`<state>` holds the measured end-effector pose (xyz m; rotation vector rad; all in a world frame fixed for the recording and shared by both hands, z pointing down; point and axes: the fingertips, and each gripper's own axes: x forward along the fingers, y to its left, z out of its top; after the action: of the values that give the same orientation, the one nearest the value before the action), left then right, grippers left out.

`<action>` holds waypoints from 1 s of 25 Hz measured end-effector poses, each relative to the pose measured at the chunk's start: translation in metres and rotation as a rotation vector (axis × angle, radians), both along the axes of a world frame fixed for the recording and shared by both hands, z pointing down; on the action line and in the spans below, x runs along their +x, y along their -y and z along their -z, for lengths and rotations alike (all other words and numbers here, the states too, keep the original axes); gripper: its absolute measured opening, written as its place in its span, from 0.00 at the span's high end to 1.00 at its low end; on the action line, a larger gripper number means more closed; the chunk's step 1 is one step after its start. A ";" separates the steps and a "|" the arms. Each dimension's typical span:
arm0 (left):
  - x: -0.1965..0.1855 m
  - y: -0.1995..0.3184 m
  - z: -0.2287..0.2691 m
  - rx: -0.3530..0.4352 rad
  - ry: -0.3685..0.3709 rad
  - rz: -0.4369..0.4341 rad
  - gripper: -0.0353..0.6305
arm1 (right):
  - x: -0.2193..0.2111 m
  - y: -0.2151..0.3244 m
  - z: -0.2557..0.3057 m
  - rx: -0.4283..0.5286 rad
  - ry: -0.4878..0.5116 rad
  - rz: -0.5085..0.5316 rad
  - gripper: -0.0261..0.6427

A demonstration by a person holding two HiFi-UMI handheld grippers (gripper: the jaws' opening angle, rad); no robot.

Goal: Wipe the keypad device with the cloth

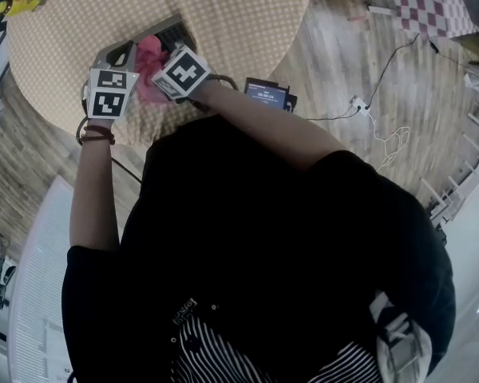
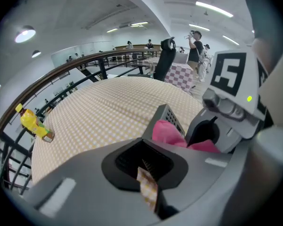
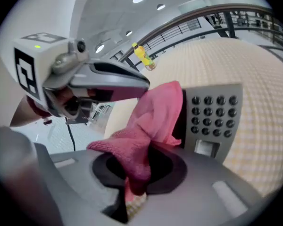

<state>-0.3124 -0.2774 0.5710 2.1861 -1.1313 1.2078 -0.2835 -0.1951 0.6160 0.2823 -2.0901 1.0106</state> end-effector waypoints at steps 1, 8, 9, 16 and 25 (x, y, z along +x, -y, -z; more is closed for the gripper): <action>-0.001 0.001 0.004 0.015 -0.012 0.028 0.94 | 0.003 0.001 0.012 0.020 0.017 0.004 0.87; 0.022 -0.001 0.087 0.225 -0.136 0.258 0.94 | 0.042 0.016 0.117 0.279 0.131 -0.024 0.87; 0.031 -0.007 0.103 0.259 -0.169 0.280 0.94 | 0.048 0.015 0.135 0.316 0.150 -0.024 0.87; 0.082 -0.066 0.180 0.399 -0.370 0.439 0.94 | 0.086 -0.008 0.215 0.439 0.259 -0.014 0.87; 0.108 -0.095 0.219 0.464 -0.397 0.460 0.94 | 0.110 -0.026 0.252 0.520 0.318 0.021 0.87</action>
<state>-0.2045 -0.1829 0.3523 2.1525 -1.7218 0.3192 -0.1740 -0.1692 0.3643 0.3743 -2.6248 0.5035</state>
